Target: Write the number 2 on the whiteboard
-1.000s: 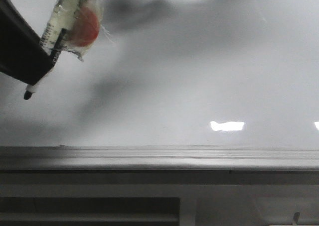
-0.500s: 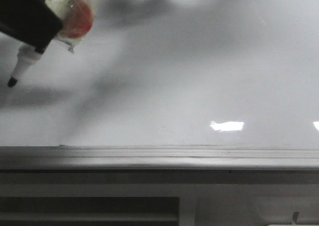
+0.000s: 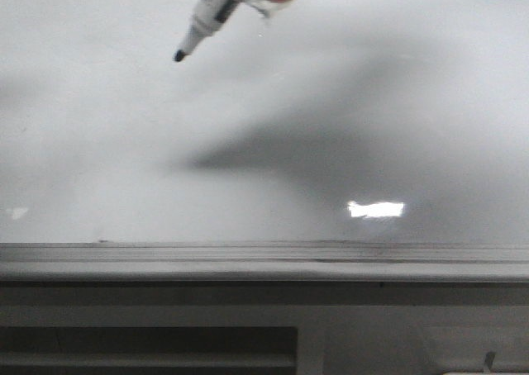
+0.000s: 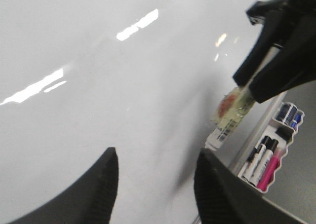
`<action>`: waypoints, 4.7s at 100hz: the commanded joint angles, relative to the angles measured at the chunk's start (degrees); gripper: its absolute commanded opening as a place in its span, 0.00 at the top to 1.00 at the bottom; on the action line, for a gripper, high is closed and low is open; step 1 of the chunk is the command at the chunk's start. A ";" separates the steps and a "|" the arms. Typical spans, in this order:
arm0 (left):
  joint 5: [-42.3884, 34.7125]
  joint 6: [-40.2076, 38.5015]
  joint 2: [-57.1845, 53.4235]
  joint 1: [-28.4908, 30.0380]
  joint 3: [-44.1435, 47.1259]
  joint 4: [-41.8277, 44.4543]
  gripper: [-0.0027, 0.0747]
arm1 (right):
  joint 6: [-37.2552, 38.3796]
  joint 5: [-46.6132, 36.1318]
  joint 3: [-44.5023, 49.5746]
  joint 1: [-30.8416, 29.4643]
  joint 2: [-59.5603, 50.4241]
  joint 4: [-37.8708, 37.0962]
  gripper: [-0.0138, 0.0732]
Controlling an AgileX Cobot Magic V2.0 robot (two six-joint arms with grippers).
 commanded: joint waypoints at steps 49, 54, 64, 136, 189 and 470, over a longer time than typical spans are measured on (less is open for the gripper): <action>-19.22 -0.45 -4.95 0.33 9.54 -9.36 0.99 | -0.25 -26.02 13.45 -0.10 -13.36 5.66 0.92; -19.22 -0.45 -4.95 0.33 9.54 -9.45 0.99 | -0.25 -26.02 13.18 -0.07 -12.04 5.66 0.92; -19.22 -0.45 -4.95 0.33 9.54 -9.62 0.99 | -0.86 -26.02 12.01 0.03 -9.48 5.66 0.92; -19.22 -0.45 -4.95 0.33 9.54 -9.62 0.99 | -1.35 -35.24 16.72 -4.35 -12.90 9.20 0.91; -19.22 -0.45 -4.95 0.33 9.54 -10.14 0.99 | -1.35 -23.47 20.63 -4.52 -7.90 10.49 0.91; -9.27 26.34 24.15 -21.86 -1.25 -26.57 0.99 | -5.79 22.29 -2.60 -13.67 0.82 13.64 0.68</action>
